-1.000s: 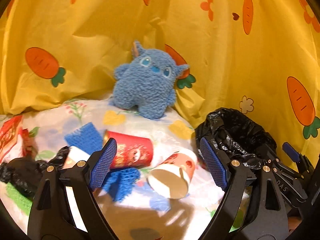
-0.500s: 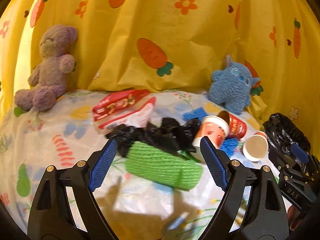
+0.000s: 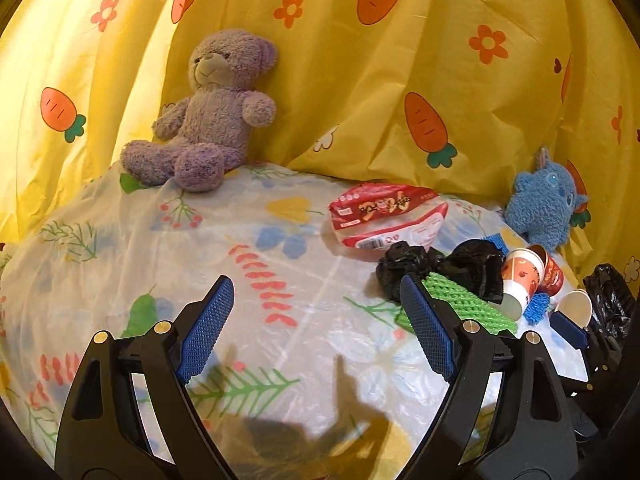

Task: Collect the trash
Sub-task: 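Grasp the green foam mesh sleeve with the right tool, then grasp the black plastic bag with the left tool while the right tool holds the green mesh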

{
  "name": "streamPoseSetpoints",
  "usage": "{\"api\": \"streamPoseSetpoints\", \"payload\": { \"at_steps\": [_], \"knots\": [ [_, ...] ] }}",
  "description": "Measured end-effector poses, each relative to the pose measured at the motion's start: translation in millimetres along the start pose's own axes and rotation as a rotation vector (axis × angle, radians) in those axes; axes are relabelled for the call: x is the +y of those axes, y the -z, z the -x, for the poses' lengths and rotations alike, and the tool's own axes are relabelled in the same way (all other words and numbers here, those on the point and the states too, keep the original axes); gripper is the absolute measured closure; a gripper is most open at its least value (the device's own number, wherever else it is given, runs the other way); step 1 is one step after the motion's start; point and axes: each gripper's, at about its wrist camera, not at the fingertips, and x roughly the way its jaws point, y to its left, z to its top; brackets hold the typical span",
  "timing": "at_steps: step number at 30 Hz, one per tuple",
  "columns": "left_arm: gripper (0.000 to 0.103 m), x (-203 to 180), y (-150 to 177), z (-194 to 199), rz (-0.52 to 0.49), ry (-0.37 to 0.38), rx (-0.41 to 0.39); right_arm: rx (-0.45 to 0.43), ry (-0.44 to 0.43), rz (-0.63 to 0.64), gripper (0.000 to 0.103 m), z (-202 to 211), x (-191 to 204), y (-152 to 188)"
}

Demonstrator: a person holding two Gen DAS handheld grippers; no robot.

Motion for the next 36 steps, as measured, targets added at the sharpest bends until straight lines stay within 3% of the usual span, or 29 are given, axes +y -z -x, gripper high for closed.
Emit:
{"api": "streamPoseSetpoints", "payload": {
  "at_steps": [4,10,15,21,28,36],
  "knots": [
    [0.019,9.5,1.2,-0.6,0.015,-0.018,0.0,0.019,-0.022,0.013,0.021,-11.9,7.1,-4.1],
    [0.019,12.3,1.2,-6.3,0.02,-0.014,-0.001,0.07,-0.052,0.026,0.036,-27.8,10.9,-6.2],
    [0.019,8.0,0.4,-12.0,0.017,-0.002,0.005,0.119,-0.101,0.065,0.062,-37.1,18.8,-5.3],
    [0.019,3.4,-0.2,-18.0,0.009,0.006,0.009,0.115,-0.149,0.124,0.086,-31.2,28.5,-1.5],
    [0.019,-5.9,-1.2,-23.2,-0.014,0.029,0.01,0.06,-0.157,0.109,0.089,0.6,16.1,1.2],
    [0.019,-31.8,-3.6,-37.6,-0.053,0.095,0.02,0.008,-0.081,0.031,0.089,38.1,-23.2,3.6]
  ]
}}
